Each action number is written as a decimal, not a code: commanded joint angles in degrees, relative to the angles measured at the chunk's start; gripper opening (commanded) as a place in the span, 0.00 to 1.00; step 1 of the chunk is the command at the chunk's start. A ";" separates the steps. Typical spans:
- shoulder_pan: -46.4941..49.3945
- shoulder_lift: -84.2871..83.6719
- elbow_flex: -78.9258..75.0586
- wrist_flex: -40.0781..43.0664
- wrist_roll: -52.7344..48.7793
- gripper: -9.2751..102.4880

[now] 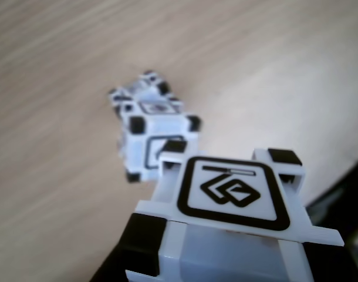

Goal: Stack cubes from left to right.

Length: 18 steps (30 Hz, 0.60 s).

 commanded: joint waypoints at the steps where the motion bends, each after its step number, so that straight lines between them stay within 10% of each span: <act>1: 1.49 1.85 -4.92 0.00 -0.53 0.09; 18: 3.69 -1.41 -3.78 0.53 3.25 0.08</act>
